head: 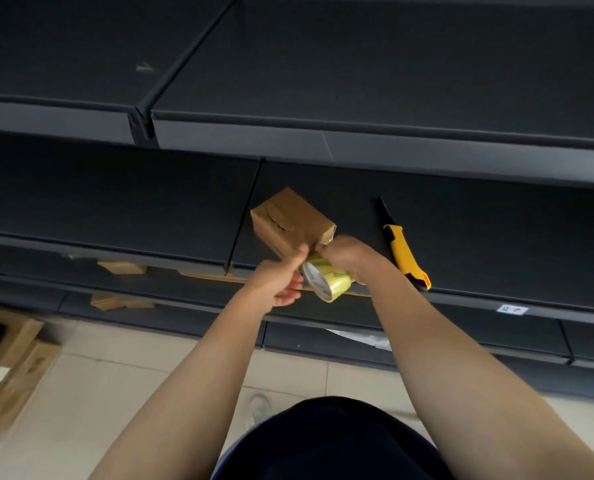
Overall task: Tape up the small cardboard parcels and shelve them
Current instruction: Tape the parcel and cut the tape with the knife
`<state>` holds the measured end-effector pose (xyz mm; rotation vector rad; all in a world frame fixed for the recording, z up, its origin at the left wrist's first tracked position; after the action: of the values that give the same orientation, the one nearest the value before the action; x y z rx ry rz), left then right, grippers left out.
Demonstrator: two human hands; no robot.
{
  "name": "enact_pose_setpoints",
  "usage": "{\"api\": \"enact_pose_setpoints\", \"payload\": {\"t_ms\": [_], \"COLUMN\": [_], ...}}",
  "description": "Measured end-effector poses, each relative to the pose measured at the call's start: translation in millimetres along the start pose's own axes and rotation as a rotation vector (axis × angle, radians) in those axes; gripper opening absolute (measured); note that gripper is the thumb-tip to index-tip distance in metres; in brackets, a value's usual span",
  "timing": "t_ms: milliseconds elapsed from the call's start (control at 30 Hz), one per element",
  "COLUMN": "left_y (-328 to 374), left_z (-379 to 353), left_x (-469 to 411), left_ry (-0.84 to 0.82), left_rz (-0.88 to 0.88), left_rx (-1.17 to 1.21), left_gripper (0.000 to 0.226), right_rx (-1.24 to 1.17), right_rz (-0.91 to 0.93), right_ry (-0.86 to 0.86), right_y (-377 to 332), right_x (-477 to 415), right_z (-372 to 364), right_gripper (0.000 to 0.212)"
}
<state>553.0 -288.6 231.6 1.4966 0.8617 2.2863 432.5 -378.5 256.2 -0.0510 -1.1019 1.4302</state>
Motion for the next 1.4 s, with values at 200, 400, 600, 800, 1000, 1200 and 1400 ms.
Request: {"api": "enact_pose_setpoints", "payload": {"t_ms": [200,400,600,800,1000,1200,1400], "left_y": [1,4,0,4,7,7,14], "left_z": [-20,-16,-11,-6,-7,-8,-4], "left_x": [4,5,1,-3,-4,-5,-6], "left_ry": [-0.013,0.136,0.266,0.365,0.384,0.368,0.376], "left_rz": [-0.053,-0.077,-0.133,-0.146,-0.127,-0.103,-0.102], "left_rx": [0.456,0.5,0.58,0.549,0.567,0.566,0.457], "left_gripper": [0.036,0.015,0.034,0.027,0.019,0.015,0.018], "right_rx": [-0.146,0.381,0.367,0.26,0.119,0.349,0.561], "right_rz": [-0.02,-0.139,-0.149,-0.048,0.341,0.381,0.38], "right_ry": [0.11,0.635,0.534,0.531,0.384,0.158,0.169], "right_y": [7,63,107,100,66,55,61], "right_x": [1,-12,-27,-21,0,7,5], "right_z": [8,74,76,77,72,53,50], "right_gripper": [0.02,0.05,0.059,0.044,0.022,0.015,0.032]}}
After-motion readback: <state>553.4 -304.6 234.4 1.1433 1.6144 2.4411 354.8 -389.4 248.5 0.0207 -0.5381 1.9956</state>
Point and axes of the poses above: each hand's wrist, its own x-axis away from the middle knuckle, its own z-axis out of the back of the hand, y = z × x, the point moved 6 cm from there along -x, towards the middle knuckle, and after that the axes turned 6 degrees about y, right-handed, at the moved point
